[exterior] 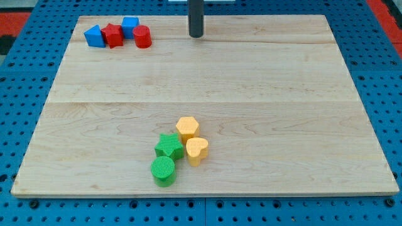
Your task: Move the red circle to the top of the yellow hexagon
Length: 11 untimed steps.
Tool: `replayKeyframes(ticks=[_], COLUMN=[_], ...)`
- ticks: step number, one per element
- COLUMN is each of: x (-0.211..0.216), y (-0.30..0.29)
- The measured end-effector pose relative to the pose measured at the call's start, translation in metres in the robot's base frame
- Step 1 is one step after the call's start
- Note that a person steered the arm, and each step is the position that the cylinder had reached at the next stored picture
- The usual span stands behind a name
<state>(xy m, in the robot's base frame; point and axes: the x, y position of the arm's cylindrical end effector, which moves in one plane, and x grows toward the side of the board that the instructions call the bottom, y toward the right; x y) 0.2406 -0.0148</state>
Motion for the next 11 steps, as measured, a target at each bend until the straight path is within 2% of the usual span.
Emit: replayKeyframes(ticks=[1, 2, 3, 4, 5, 6, 7, 11], x=[-0.036, -0.047, -0.048, -0.048, -0.03, -0.028, -0.009, 0.132], y=[-0.021, -0.053, -0.12, -0.213, -0.184, -0.115, -0.098, -0.103])
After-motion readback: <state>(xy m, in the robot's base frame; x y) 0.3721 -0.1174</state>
